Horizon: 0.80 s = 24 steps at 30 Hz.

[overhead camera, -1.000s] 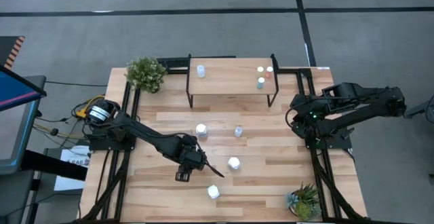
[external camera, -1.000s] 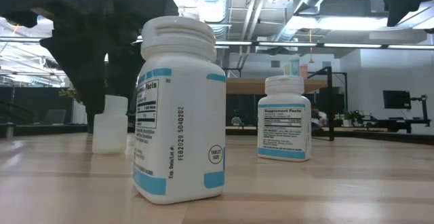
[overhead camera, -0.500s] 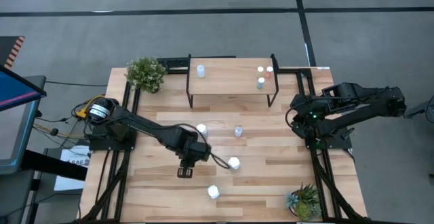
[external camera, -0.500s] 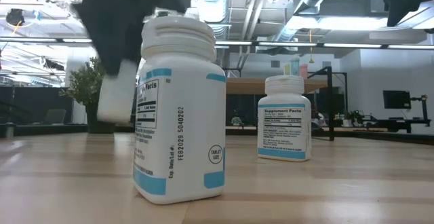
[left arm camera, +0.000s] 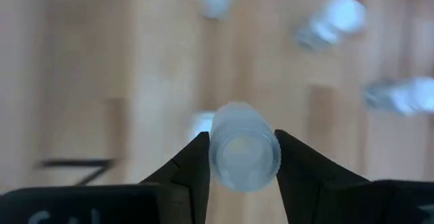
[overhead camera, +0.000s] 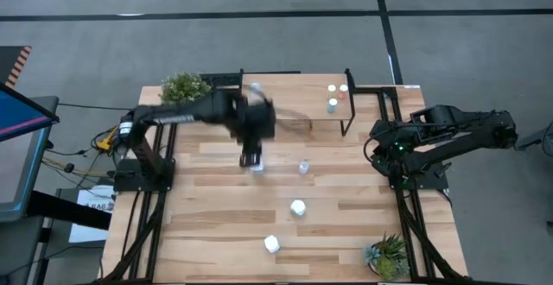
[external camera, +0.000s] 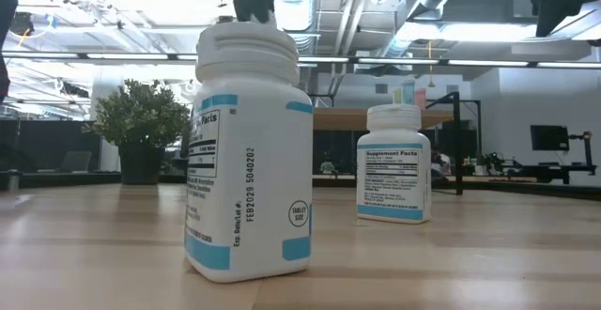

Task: Pick and place medicine bottles onto shelf by color
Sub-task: Put the left transparent pill bottle on the shelf

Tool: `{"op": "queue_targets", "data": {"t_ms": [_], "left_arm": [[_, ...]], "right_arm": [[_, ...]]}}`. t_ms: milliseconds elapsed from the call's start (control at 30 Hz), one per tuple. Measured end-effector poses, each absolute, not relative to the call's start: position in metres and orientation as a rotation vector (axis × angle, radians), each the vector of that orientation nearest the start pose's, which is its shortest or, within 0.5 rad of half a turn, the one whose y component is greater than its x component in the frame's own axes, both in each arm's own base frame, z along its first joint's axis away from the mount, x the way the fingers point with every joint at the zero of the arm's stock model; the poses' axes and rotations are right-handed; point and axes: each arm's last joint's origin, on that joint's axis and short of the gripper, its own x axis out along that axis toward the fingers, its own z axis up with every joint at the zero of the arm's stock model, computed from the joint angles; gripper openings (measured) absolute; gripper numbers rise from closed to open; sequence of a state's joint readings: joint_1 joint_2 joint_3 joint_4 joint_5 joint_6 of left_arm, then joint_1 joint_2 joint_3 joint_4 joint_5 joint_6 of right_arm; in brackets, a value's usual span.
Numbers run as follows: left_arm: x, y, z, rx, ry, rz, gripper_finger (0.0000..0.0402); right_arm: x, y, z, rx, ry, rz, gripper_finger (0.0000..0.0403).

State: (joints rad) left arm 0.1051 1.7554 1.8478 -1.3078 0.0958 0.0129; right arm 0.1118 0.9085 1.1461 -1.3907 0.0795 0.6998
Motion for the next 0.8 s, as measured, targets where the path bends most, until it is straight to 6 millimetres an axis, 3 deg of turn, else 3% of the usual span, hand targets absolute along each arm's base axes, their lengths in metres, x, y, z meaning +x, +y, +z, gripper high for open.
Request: {"op": "queue_targets", "data": {"t_ms": [167,300,567,800], "left_arm": [[0.325,0.093,0.367,-0.169,1.179,0.183,0.0118],[0.316,0.123,0.364,-0.202,1.2,0.249,0.011],[0.309,0.155,0.354,-0.212,1.232,0.295,0.0117],[0.32,0.172,0.334,-0.202,1.275,0.291,0.0114]], "right_arm": [[0.12,0.011,0.339,0.508,1.098,-0.375,0.0134],[0.121,0.011,0.34,0.507,1.089,-0.377,0.0133],[0.121,0.011,0.34,0.508,1.086,-0.376,0.0134],[0.122,0.011,0.34,0.516,1.079,-0.379,0.0134]]}}
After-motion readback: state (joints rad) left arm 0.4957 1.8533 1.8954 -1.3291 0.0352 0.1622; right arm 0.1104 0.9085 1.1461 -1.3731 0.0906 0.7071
